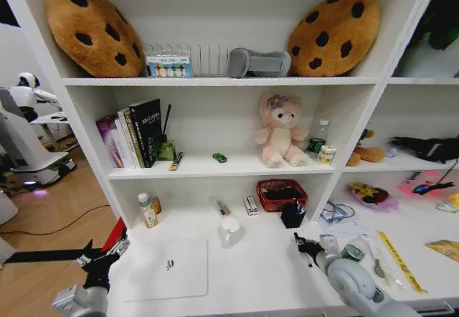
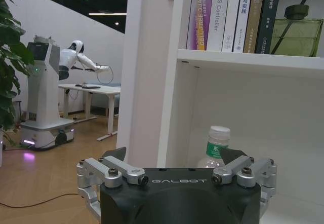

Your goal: Organize the objects on the table.

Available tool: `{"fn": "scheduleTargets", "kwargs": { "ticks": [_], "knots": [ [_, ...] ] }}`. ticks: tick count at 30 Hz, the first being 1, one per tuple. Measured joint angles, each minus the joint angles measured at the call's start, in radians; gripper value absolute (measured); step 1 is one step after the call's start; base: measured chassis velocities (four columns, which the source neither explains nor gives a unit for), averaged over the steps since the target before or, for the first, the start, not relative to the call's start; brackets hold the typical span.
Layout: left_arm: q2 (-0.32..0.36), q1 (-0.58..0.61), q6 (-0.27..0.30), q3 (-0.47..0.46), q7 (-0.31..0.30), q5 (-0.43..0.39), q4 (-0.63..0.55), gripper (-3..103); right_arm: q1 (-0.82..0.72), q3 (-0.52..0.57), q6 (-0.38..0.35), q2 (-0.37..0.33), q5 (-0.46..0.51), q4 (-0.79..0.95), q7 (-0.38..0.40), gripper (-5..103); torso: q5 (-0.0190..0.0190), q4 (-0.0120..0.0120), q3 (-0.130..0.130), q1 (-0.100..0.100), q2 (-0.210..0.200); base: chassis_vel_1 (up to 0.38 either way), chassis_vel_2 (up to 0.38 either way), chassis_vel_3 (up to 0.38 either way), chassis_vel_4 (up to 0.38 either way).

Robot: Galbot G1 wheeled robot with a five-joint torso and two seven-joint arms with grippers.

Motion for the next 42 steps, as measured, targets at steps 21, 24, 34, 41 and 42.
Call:
{"fn": "scheduleTargets", "kwargs": {
  "ticks": [21, 24, 34, 41, 42],
  "knots": [
    [0.008, 0.009, 0.004, 0.003, -0.007, 0.004, -0.004, 100, 0.349, -0.146, 0.493, 0.075, -0.487, -0.310, -0.078, 10, 0.0000, 0.0001, 0.000, 0.000, 0.000, 0.000, 0.000, 0.000, 0.000],
    [0.010, 0.008, 0.006, 0.003, -0.010, 0.004, -0.002, 100, 0.362, -0.157, 0.517, 0.085, -0.510, -0.353, -0.088, 10, 0.0000, -0.0001, 0.000, 0.000, 0.000, 0.000, 0.000, 0.000, 0.000],
    [0.029, -0.010, 0.016, 0.004, -0.017, 0.002, 0.011, 100, 0.457, -0.245, 0.582, 0.148, -0.548, -0.496, -0.091, 10, -0.0003, 0.0001, 0.000, 0.000, 0.000, 0.000, 0.000, 0.000, 0.000],
    [0.014, 0.000, 0.016, 0.003, -0.017, 0.003, 0.013, 100, 0.474, -0.259, 0.597, 0.158, -0.565, -0.532, -0.092, 10, 0.0000, 0.0002, 0.000, 0.000, 0.000, 0.000, 0.000, 0.000, 0.000],
    [0.008, 0.002, 0.016, 0.004, -0.017, 0.005, 0.015, 100, 0.474, -0.255, 0.595, 0.158, -0.553, -0.532, -0.092, 10, 0.0001, 0.0002, 0.000, 0.000, 0.000, 0.000, 0.000, 0.000, 0.000]
  ]
}}
